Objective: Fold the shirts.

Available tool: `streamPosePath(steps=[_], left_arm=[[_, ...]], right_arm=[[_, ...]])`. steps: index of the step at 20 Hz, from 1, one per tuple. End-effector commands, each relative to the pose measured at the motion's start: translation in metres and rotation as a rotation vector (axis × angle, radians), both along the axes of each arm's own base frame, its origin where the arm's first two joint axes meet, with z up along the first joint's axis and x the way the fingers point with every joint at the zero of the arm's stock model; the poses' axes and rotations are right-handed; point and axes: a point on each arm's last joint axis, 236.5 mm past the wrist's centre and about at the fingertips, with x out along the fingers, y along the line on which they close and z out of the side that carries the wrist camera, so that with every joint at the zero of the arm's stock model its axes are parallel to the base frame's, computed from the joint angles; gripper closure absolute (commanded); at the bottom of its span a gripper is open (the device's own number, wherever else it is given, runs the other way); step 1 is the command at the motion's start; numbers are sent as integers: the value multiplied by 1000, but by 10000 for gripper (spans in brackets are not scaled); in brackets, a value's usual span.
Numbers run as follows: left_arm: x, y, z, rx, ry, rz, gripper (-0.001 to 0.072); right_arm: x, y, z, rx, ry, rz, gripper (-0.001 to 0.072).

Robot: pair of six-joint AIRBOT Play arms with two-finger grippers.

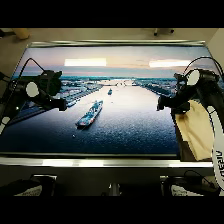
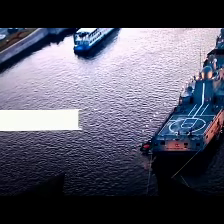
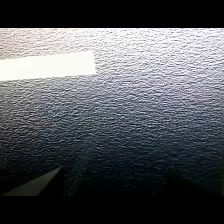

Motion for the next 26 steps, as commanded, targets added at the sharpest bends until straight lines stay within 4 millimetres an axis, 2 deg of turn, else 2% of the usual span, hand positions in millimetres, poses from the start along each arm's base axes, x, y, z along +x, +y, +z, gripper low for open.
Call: streamPosePath(steps=[1,13,14,16,20,21,22,24,26], left_arm=[[0,0,0,0,0,1,-6],[0,0,0,0,0,1,-6],[5,-1,1,-4,-18,0,-6],[29,-6,6,-25,-119,-3,-6],[76,-21,19,-75,-317,-12,-6],[89,-16,24,-55,-368,-14,-6],[104,2,24,-24,-384,31,-5],[131,62,10,23,-317,184,-5],[145,124,-11,-31,-220,429,-5]], right_arm=[[0,0,0,0,2,0,19],[0,0,0,0,2,0,19],[0,0,0,0,1,0,19],[4,0,0,0,-14,-3,20],[27,0,3,1,-115,-18,22],[32,0,3,1,-135,-21,24],[37,0,4,4,-154,-24,26],[45,2,7,13,-190,-31,26],[50,7,9,34,-209,-37,27]])
